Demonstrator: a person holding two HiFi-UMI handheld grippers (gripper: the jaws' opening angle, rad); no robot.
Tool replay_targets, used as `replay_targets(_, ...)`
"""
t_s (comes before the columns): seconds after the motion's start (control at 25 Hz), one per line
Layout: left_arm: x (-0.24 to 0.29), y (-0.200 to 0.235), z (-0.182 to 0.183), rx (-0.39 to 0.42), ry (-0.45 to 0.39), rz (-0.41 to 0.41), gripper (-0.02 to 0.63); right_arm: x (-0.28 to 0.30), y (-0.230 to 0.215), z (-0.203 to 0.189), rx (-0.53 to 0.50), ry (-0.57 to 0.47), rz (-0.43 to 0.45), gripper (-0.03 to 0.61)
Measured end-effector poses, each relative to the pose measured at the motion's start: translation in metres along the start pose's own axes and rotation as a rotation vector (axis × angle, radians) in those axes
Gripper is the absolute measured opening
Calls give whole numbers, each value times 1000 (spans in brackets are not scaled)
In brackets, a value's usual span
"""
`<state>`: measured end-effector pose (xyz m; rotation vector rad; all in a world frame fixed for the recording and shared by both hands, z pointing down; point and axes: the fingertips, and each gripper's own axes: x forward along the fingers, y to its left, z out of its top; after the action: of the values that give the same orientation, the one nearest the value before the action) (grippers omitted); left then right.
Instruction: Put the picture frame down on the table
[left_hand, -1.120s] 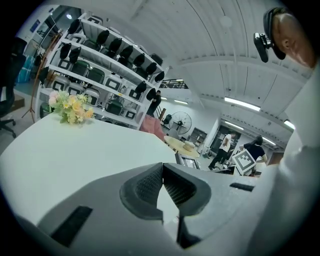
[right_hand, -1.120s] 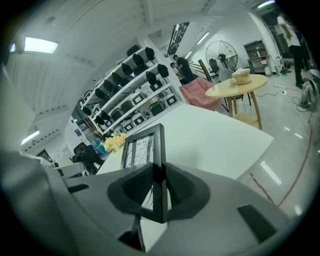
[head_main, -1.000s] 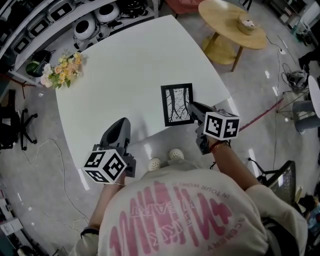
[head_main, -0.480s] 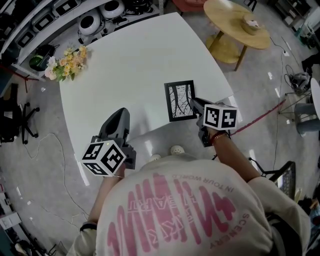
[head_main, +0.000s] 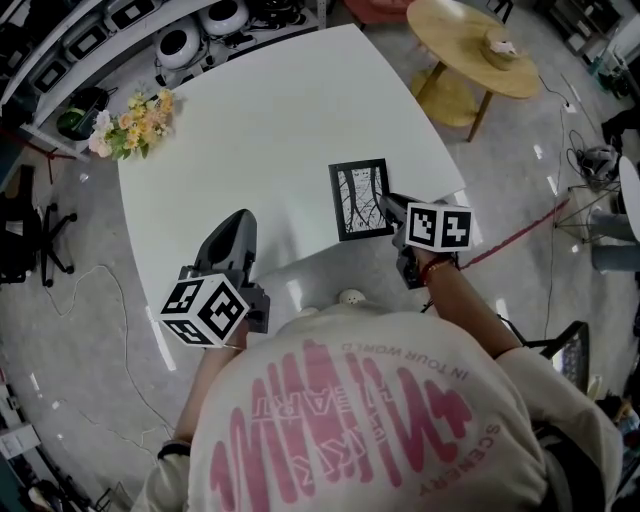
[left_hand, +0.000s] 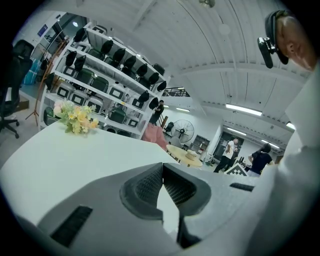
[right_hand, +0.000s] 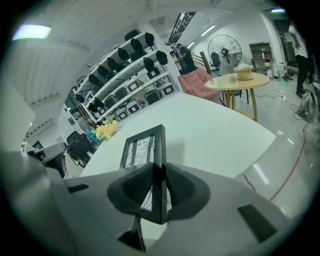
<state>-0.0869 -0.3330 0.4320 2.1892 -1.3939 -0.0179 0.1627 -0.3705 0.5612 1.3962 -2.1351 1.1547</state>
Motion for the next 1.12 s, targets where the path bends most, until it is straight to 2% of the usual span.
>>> replay_targets(0.2, -2, 0, 2, -3, -3, 6, 4, 2, -6, 0, 12, 19, -25, 86)
replay_targets(0.4, -4, 6, 3, -7, -3, 12, 4, 5, -6, -1, -46, 40, -54, 84)
replay_targets(1.12, -8, 13, 6, -11, -17, 35, 4, 13, -9, -3, -79, 73, -70, 81)
